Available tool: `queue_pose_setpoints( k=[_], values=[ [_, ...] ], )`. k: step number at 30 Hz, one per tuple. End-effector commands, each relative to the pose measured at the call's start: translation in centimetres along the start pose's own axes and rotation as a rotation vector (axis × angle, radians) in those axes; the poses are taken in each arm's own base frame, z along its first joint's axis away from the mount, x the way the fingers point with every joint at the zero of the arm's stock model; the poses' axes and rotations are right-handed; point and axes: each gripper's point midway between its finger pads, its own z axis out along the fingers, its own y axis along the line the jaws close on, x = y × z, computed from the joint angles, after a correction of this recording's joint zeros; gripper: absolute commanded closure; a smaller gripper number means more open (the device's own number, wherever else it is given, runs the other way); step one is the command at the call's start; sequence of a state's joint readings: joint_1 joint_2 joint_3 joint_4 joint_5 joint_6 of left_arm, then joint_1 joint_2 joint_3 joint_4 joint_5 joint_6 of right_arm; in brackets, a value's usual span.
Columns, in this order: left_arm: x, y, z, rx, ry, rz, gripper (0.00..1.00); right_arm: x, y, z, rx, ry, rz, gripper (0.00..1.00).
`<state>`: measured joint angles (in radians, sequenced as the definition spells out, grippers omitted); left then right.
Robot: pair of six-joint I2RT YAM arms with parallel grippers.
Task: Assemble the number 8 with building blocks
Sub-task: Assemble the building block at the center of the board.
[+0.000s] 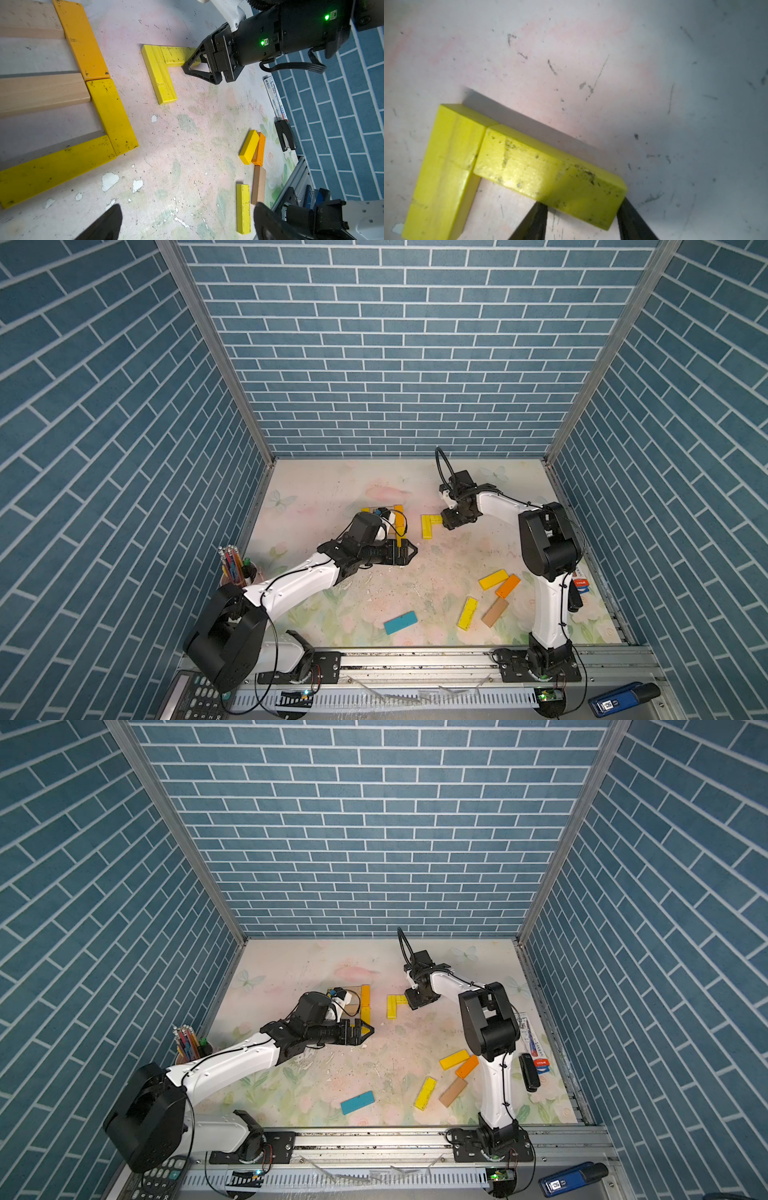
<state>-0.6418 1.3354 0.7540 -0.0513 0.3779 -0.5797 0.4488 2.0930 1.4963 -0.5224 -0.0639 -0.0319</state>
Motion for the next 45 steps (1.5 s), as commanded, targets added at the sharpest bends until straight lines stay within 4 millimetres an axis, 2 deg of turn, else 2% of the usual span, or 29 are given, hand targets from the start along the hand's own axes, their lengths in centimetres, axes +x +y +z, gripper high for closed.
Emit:
queue_pose_setpoints(
  k=[1,9,15,19,26,33,39,45],
  values=[
    [0.4,0.2,0.0,-0.013,0.008,0.007,0.0,0.8,0.2,0.7,-0.001,0.039,-0.035,0.45],
    [0.6,0.4,-0.3,-0.02,0.014,0.016,0.0,1.5,0.2,0.2,0.008,0.025,0.004,0.41],
    [1.4,0.7,-0.9,-0.031,0.023,0.017,0.0,3.3,0.1,-0.5,0.023,0.021,0.093,0.38],
    [2.2,1.2,-1.6,-0.052,0.032,0.02,0.0,5.3,0.8,-1.0,0.017,0.013,0.162,0.37],
    [6.0,3.2,-3.1,-0.178,0.099,0.053,0.0,9.2,3.5,-2.1,-0.004,-0.01,0.22,0.38],
    [10.0,4.0,-4.5,-0.298,0.188,0.142,0.02,11.3,7.3,-4.8,-0.07,-0.09,0.262,0.4],
    [14.1,3.7,-4.2,-0.375,0.277,0.283,0.05,12.5,10.0,-7.3,-0.12,-0.173,0.272,0.41],
    [16.8,3.5,-3.9,-0.459,0.306,0.312,0.1,13.9,11.0,-9.5,-0.141,-0.231,0.286,0.42]
  ],
)
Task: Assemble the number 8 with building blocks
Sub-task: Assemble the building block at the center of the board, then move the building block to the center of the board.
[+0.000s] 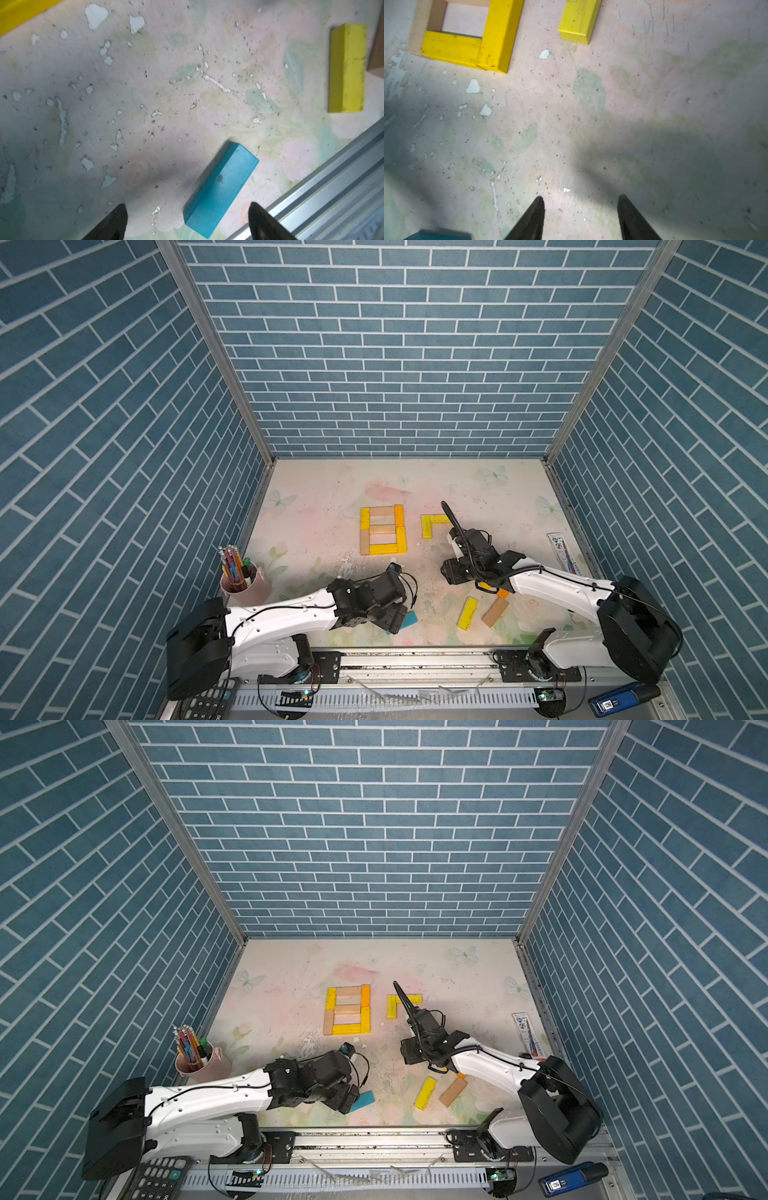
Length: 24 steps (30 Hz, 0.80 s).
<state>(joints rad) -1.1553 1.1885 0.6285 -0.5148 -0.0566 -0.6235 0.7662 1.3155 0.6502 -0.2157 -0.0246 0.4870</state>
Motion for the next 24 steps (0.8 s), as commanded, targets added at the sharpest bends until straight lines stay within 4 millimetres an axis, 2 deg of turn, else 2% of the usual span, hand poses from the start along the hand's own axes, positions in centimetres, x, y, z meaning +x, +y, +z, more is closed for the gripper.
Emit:
queue_pose_setpoints(
  k=[1,7,9,12,17,21,24],
  values=[
    [1.1,0.5,0.5,-0.089,0.002,-0.033,0.1,0.1,0.0,-1.1,0.006,-0.04,0.06,0.42],
    [2.9,-1.4,1.9,-0.13,0.029,-0.081,0.2,0.3,0.0,-3.0,0.017,-0.078,0.052,0.43],
    [3.3,-2.5,2.3,-0.114,0.037,-0.089,0.24,0.3,-0.1,-3.4,0.019,-0.089,0.052,0.43],
    [4.0,-3.0,2.9,-0.139,0.056,-0.12,0.28,0.4,-0.1,-3.7,0.019,-0.097,0.058,0.43],
    [3.7,-3.5,3.5,-0.139,0.038,-0.191,0.39,0.5,-0.2,-3.9,0.018,-0.106,0.064,0.43],
    [3.2,-3.3,3.5,-0.151,0.011,-0.25,0.43,0.7,-0.4,-4.1,0.02,-0.112,0.068,0.44],
    [2.7,-3.4,3.8,-0.143,-0.002,-0.267,0.44,1.0,-0.8,-4.1,0.034,-0.114,0.08,0.44]
  ],
)
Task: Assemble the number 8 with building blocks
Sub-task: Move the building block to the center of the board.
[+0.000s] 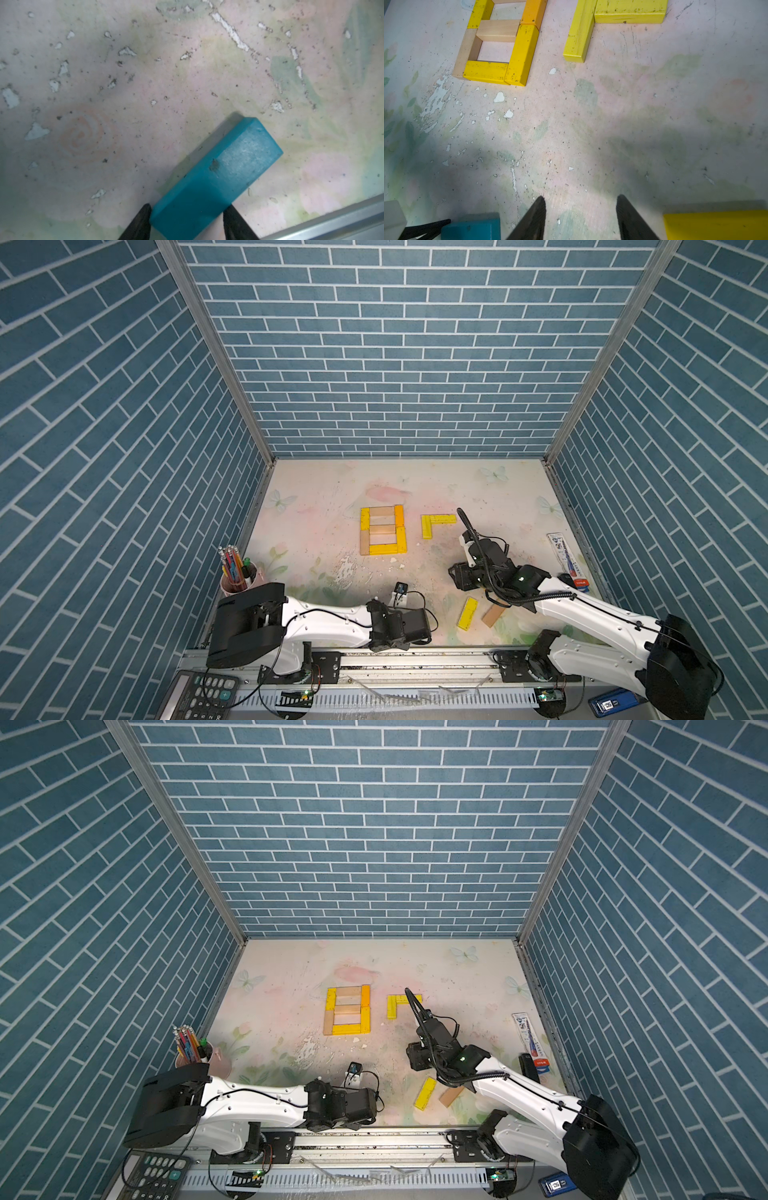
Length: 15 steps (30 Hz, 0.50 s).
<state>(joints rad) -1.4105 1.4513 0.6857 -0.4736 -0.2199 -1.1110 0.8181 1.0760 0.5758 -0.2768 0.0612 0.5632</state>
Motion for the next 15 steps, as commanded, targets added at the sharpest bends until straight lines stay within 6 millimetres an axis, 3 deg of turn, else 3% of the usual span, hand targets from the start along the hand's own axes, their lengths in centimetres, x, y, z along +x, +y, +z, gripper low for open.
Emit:
queue_pose_setpoints(
  k=[1,15],
  values=[
    [-0.6,-0.2,0.5,-0.001,-0.012,-0.054,0.44,0.7,-0.9,-0.2,0.04,0.006,0.046,0.44],
    [-6.5,-2.4,2.4,0.047,-0.038,-0.023,0.43,0.8,-3.0,-1.2,0.15,-0.009,0.079,0.45]
  ],
)
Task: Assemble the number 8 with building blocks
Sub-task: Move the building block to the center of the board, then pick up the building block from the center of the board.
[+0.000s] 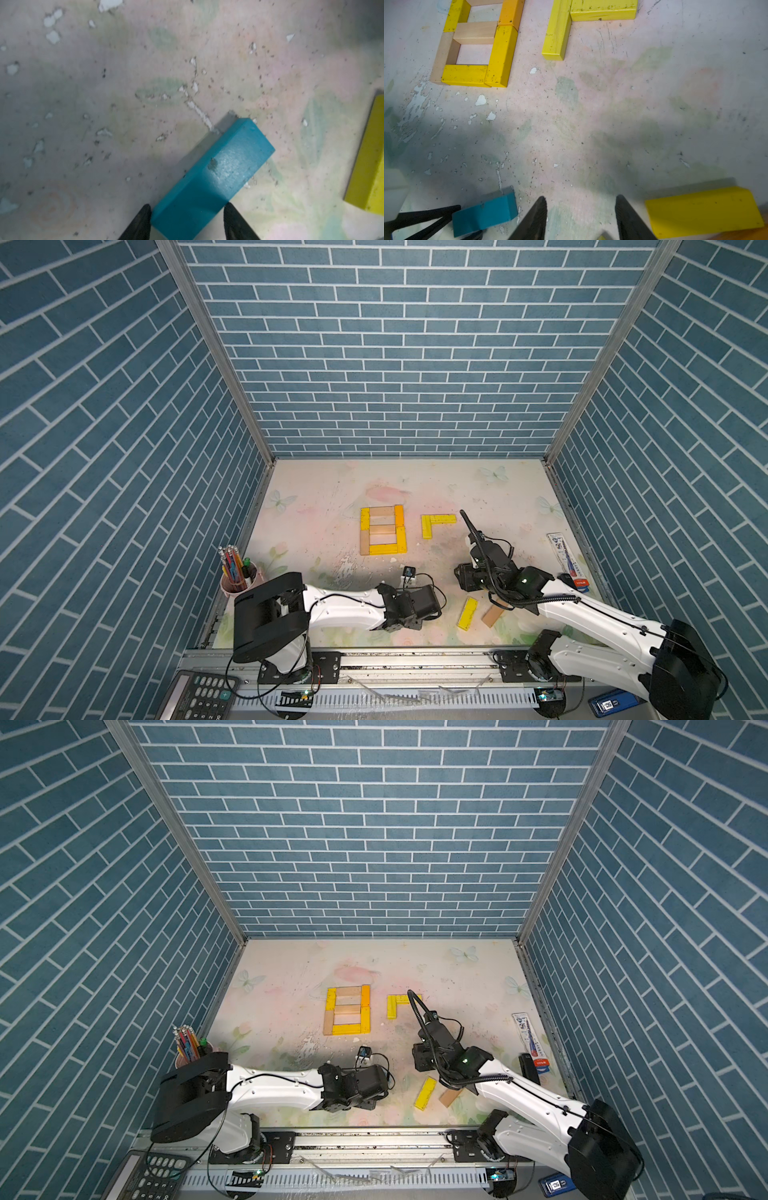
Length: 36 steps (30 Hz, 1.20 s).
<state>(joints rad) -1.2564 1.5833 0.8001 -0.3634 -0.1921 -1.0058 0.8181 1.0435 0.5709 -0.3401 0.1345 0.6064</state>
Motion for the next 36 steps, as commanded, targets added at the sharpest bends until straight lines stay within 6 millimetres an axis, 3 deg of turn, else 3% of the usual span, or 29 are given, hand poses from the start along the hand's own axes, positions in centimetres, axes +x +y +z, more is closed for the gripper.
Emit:
queue_pose_setpoints(
  k=[1,11,15,28,32,36],
  values=[
    [-1.4,-0.5,0.7,0.015,0.003,0.041,0.43,0.5,-1.6,-0.6,0.078,-0.004,0.048,0.46],
    [-6.7,-2.0,2.9,0.022,-0.04,0.042,0.44,0.1,-2.9,-1.9,0.131,-0.038,0.067,0.47],
    [-9.0,-2.8,3.6,0.049,-0.054,0.048,0.44,0.3,-3.0,-1.7,0.136,-0.031,0.064,0.51],
    [-15.0,-4.7,5.6,0.133,-0.079,0.14,0.44,-0.3,-3.0,-1.2,0.128,-0.015,0.049,0.5],
    [-15.8,-5.1,5.7,0.135,-0.082,0.148,0.44,-0.5,-2.9,-0.9,0.127,-0.005,0.043,0.5],
    [-16.0,-4.9,4.5,0.144,-0.095,0.145,0.43,-0.3,-2.0,-0.3,0.074,0.028,0.018,0.49]
  ],
)
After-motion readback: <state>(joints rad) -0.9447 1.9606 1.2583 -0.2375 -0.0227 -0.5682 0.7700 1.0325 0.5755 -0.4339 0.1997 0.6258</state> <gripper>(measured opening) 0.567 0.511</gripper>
